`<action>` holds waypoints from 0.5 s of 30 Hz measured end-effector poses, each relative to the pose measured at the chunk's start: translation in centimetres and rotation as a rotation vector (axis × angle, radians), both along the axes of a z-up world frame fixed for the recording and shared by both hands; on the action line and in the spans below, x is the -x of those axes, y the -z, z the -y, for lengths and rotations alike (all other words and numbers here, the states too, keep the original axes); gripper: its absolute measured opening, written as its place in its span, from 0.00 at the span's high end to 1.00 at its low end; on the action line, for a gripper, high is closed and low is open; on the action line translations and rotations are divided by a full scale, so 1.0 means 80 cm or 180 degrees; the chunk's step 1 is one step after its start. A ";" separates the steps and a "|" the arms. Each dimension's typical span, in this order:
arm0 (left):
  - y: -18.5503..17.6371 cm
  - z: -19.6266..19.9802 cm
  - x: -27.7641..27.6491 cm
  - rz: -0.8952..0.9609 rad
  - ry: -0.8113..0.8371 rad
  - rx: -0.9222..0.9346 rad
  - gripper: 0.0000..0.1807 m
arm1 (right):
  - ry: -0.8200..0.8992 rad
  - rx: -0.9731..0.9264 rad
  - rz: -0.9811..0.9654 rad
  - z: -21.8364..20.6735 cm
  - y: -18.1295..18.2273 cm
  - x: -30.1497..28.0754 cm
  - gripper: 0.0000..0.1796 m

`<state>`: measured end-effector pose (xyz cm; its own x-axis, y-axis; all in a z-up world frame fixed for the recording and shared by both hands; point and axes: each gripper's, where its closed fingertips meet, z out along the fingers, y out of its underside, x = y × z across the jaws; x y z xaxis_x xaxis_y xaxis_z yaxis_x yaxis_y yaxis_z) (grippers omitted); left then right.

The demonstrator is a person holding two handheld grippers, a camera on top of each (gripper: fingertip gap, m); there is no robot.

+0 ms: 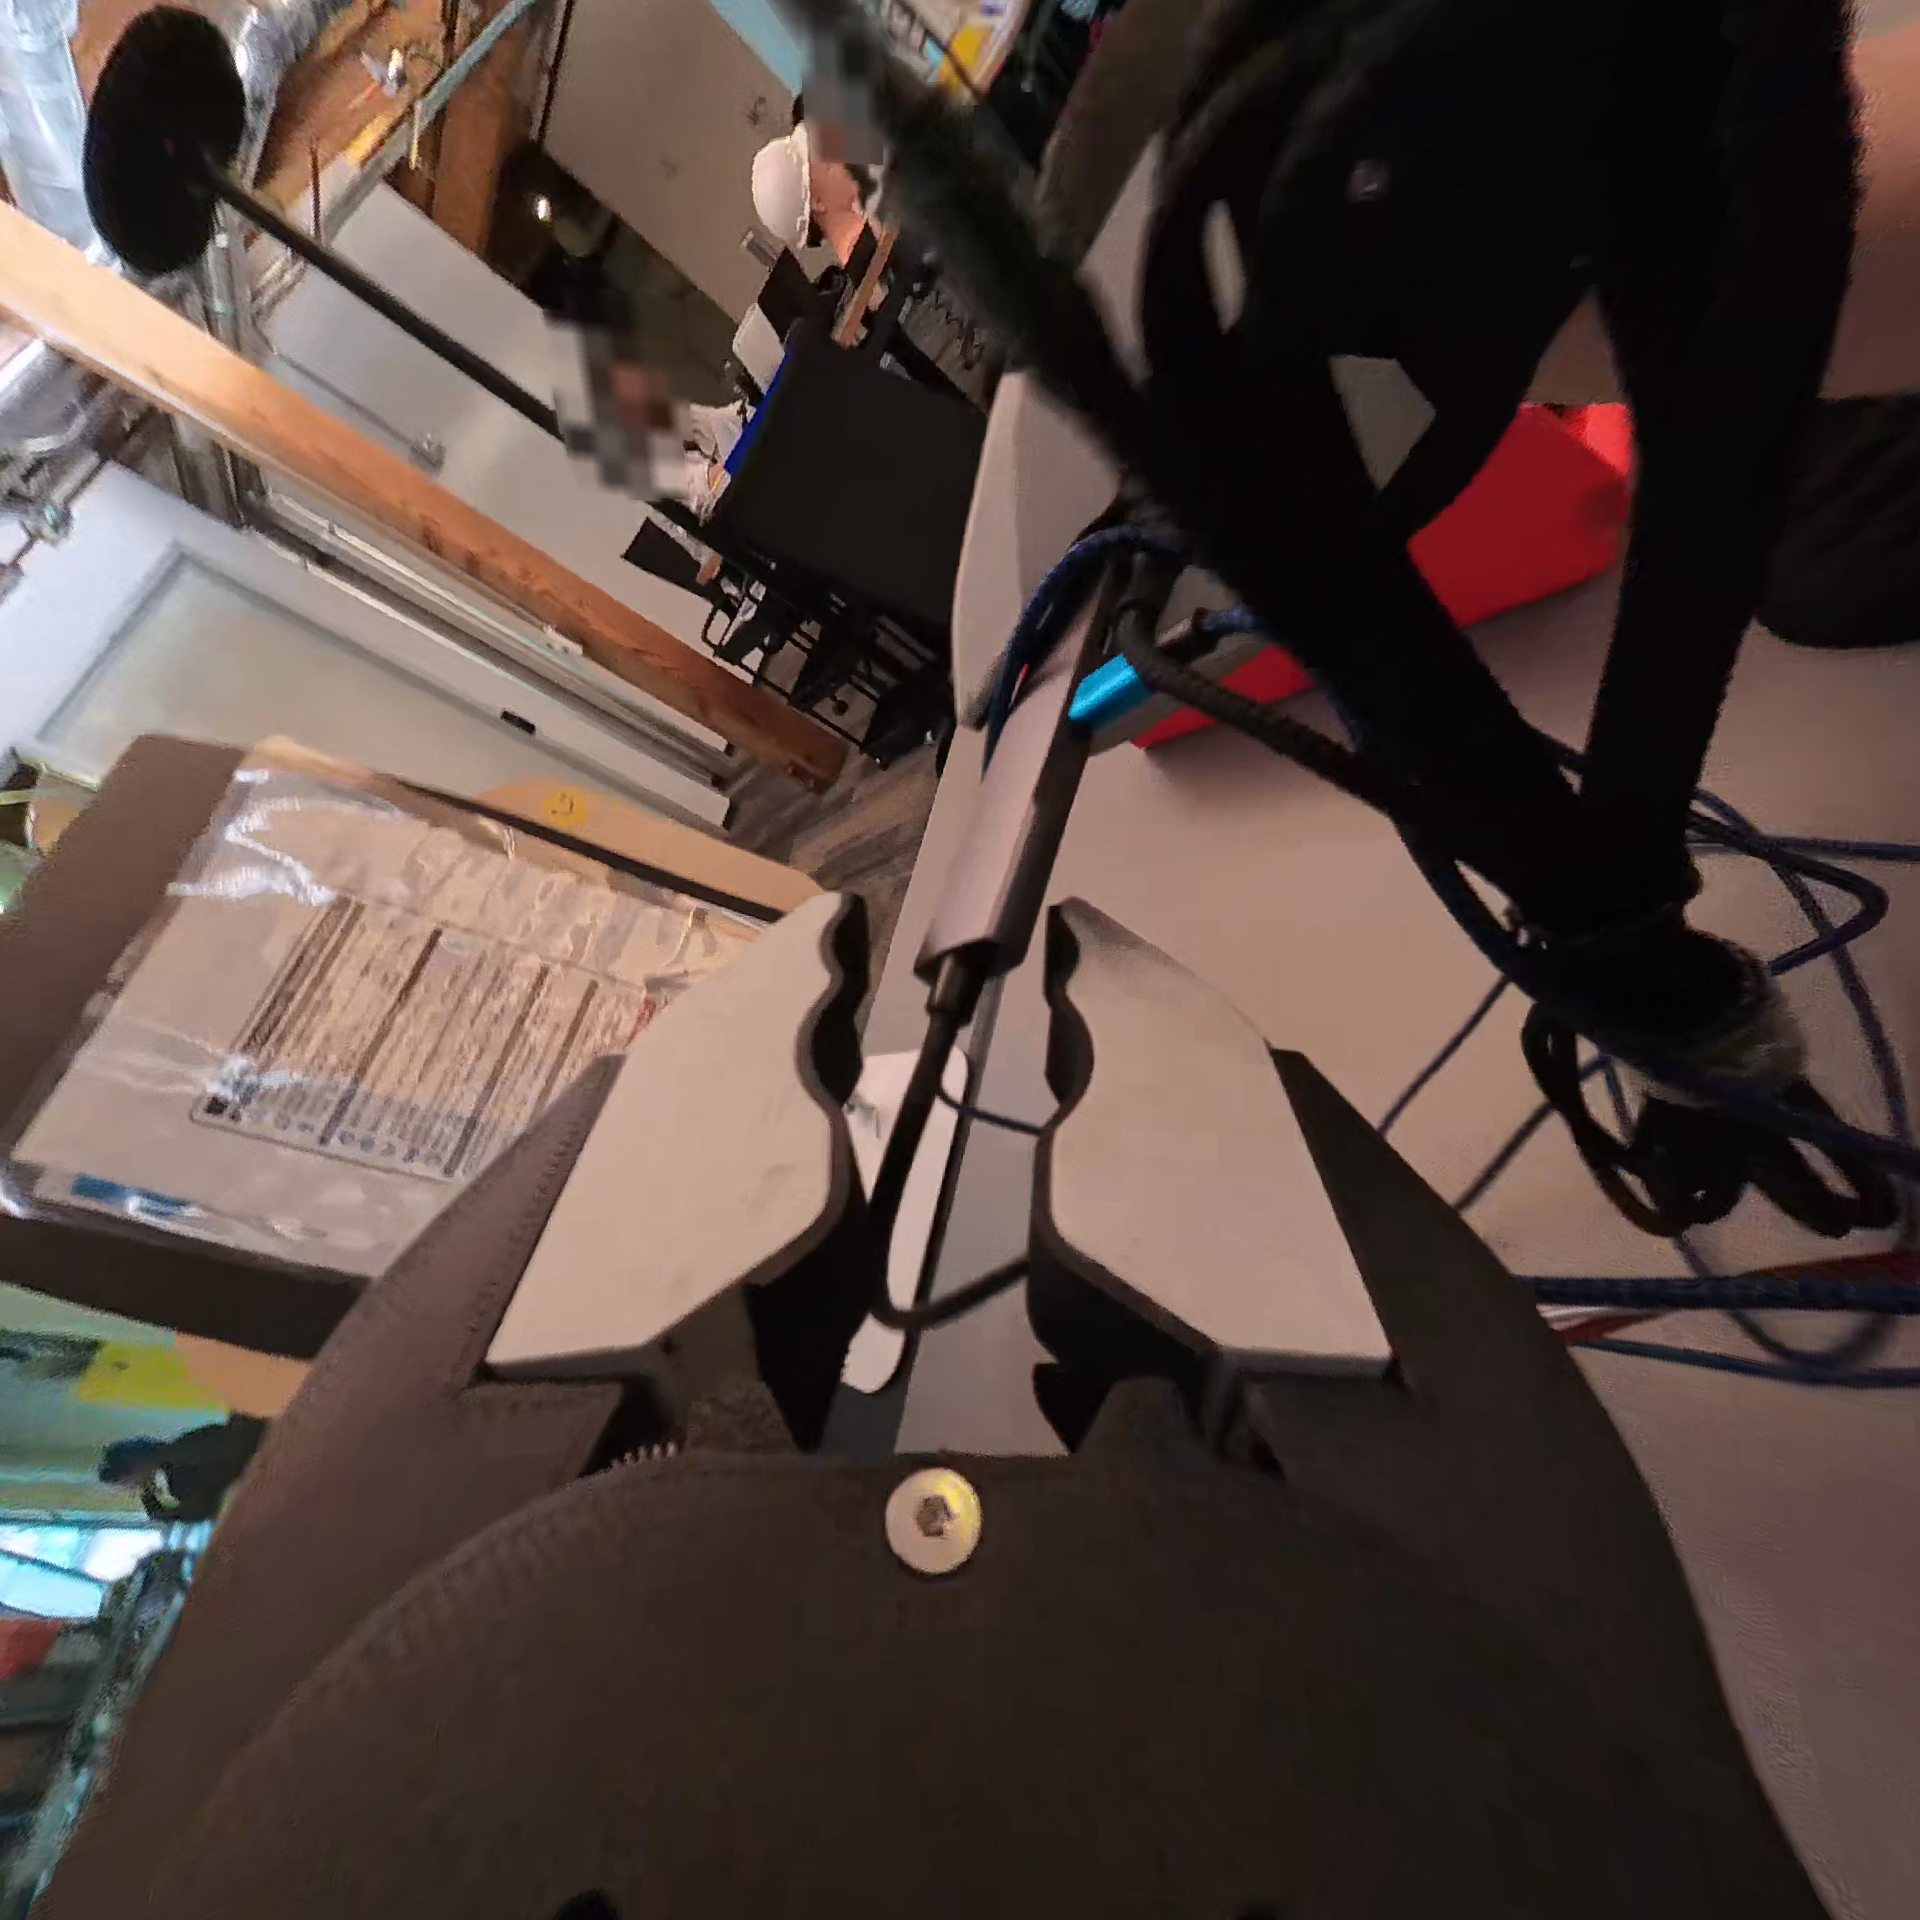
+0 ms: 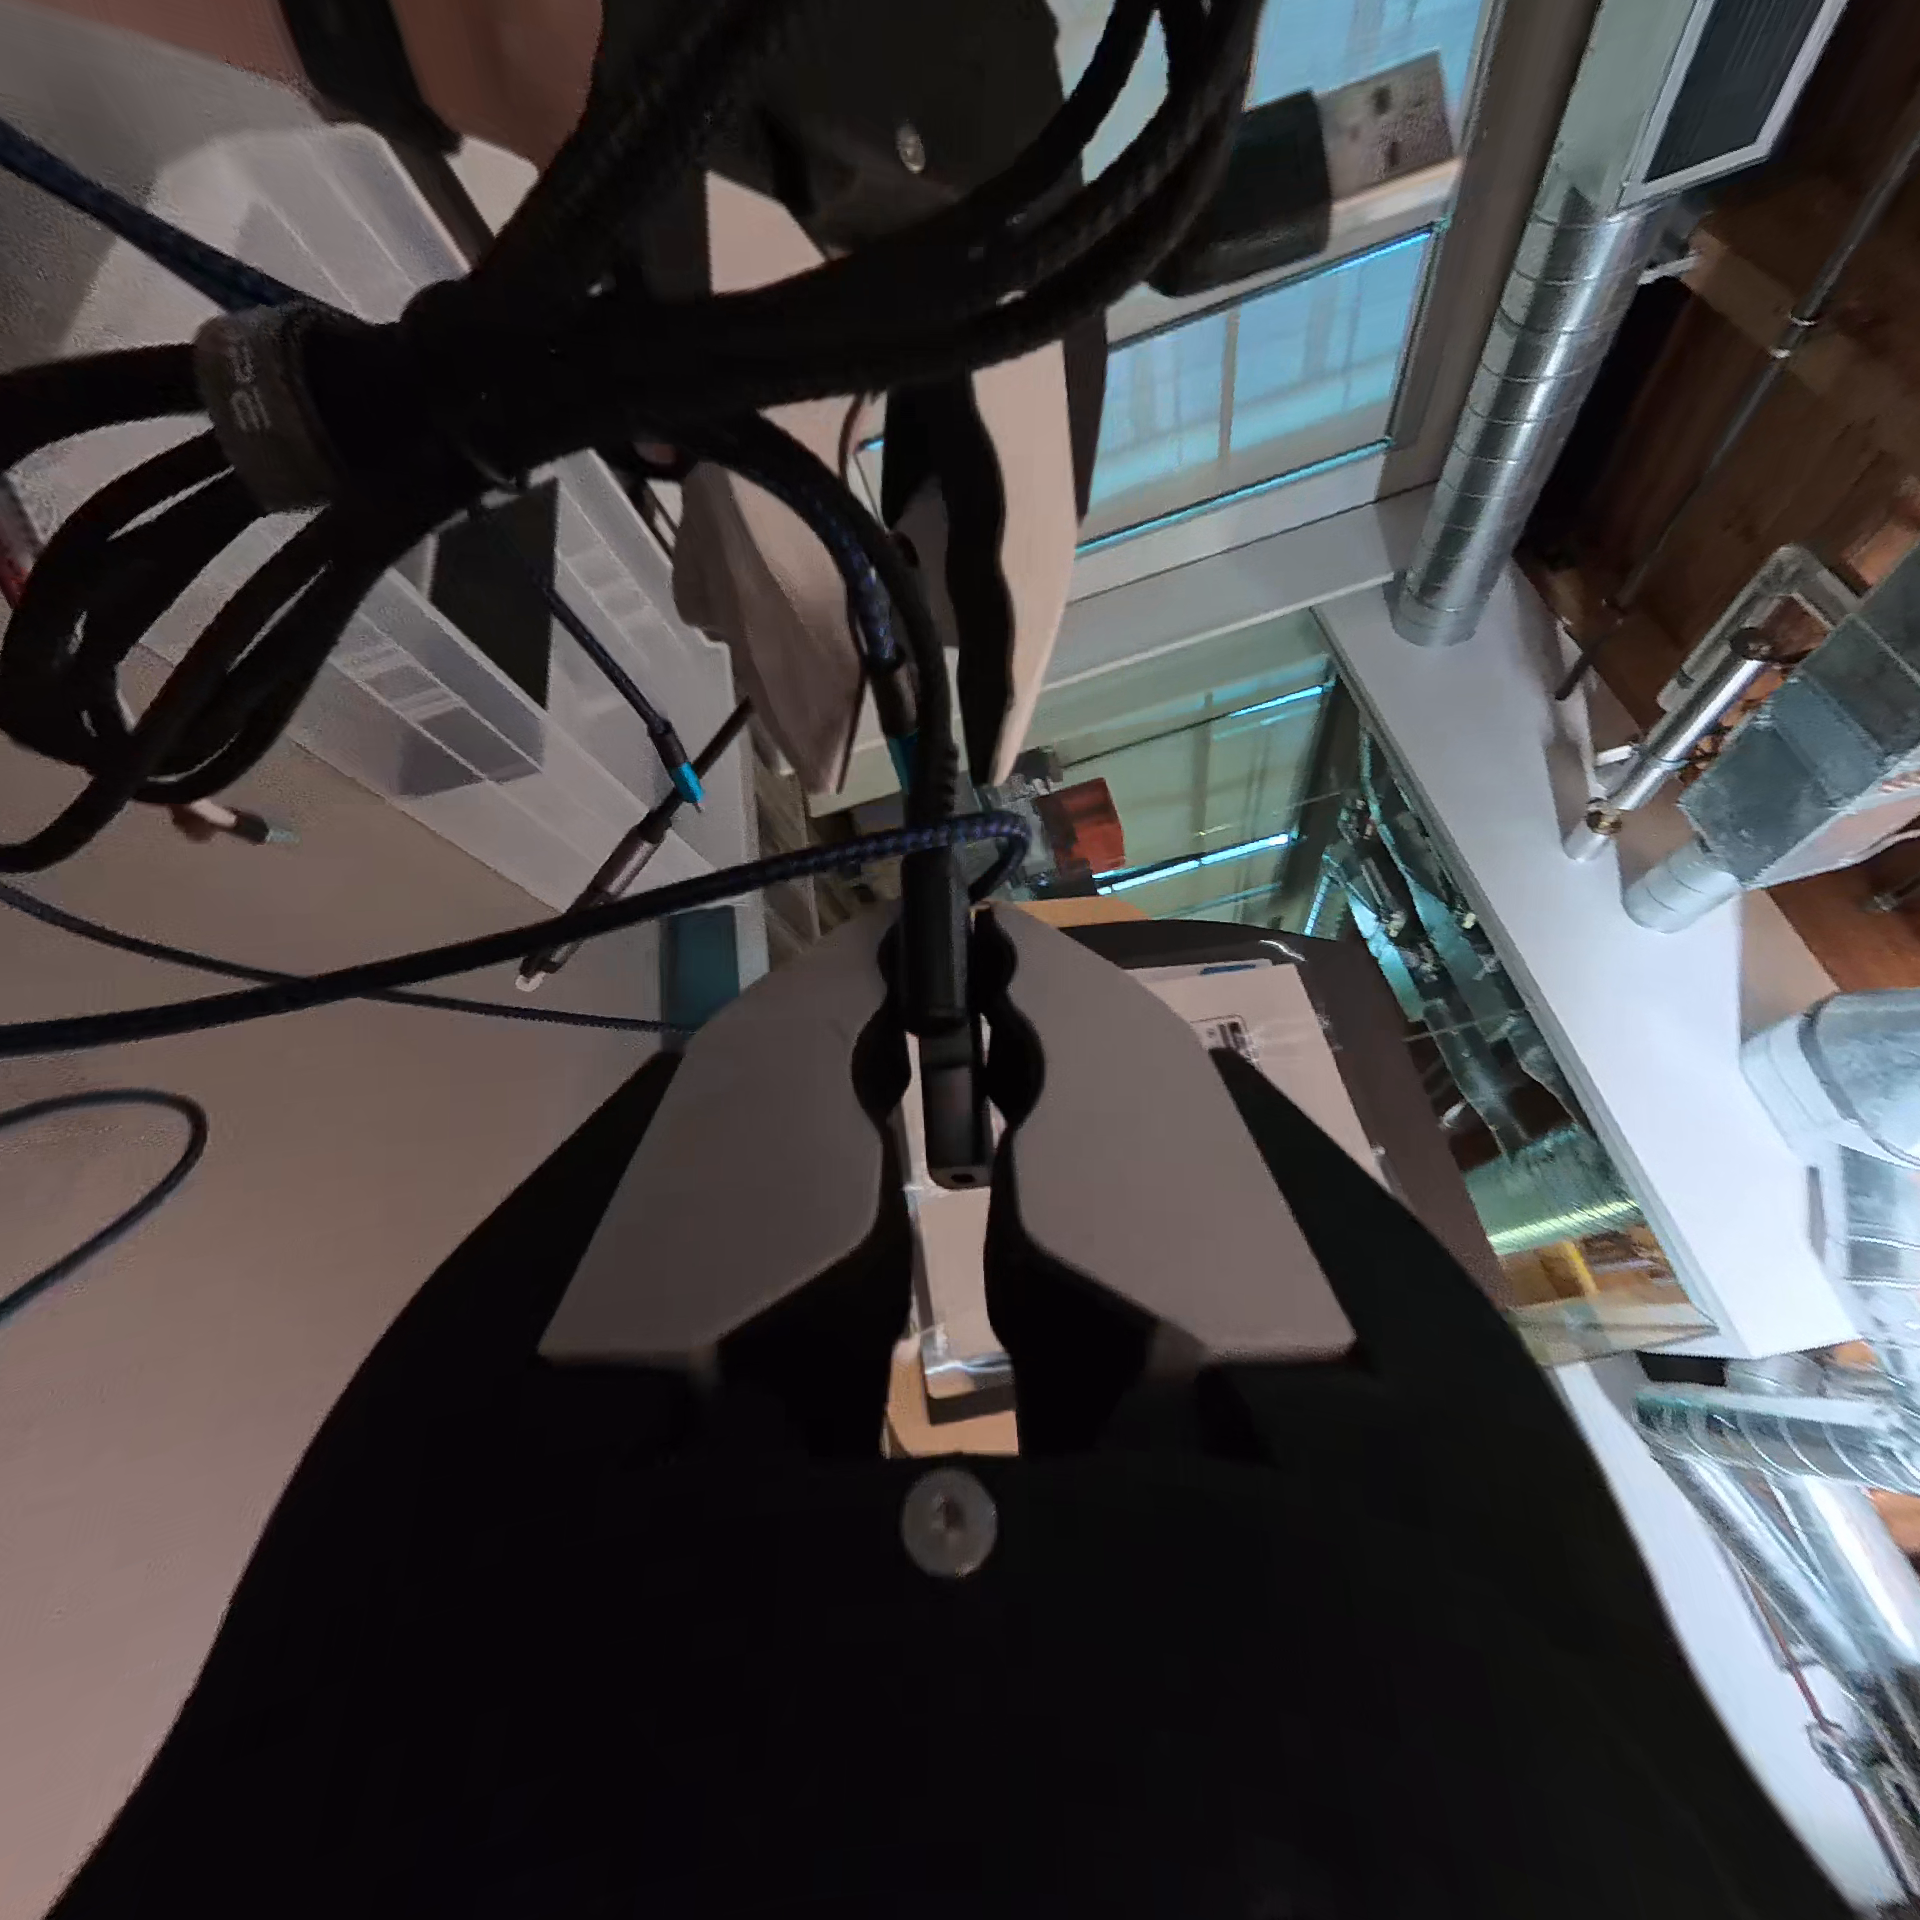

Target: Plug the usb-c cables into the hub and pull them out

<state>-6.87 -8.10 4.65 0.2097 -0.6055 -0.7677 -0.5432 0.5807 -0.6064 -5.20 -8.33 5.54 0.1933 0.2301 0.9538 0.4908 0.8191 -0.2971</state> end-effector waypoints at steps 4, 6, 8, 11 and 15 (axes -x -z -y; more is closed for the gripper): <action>0.005 0.006 -0.011 -0.0100 0.0116 -0.0323 0.92 | -0.0072 0.0118 0.0053 0.001 0.006 0.003 0.94; 0.005 0.005 -0.014 -0.0113 0.0094 -0.0409 0.92 | -0.0104 0.0168 0.0040 0.000 0.006 0.000 0.94; 0.006 0.003 -0.015 -0.0158 0.0030 -0.0430 0.92 | -0.0136 0.0273 0.0024 -0.002 0.008 -0.002 0.94; 0.014 -0.002 -0.015 -0.0323 -0.0077 -0.0371 0.93 | -0.0127 0.0453 0.0037 -0.009 0.013 -0.005 0.93; 0.017 -0.012 -0.009 -0.0381 -0.0219 -0.0379 0.93 | 0.0085 0.0252 0.0077 -0.021 0.013 -0.015 0.93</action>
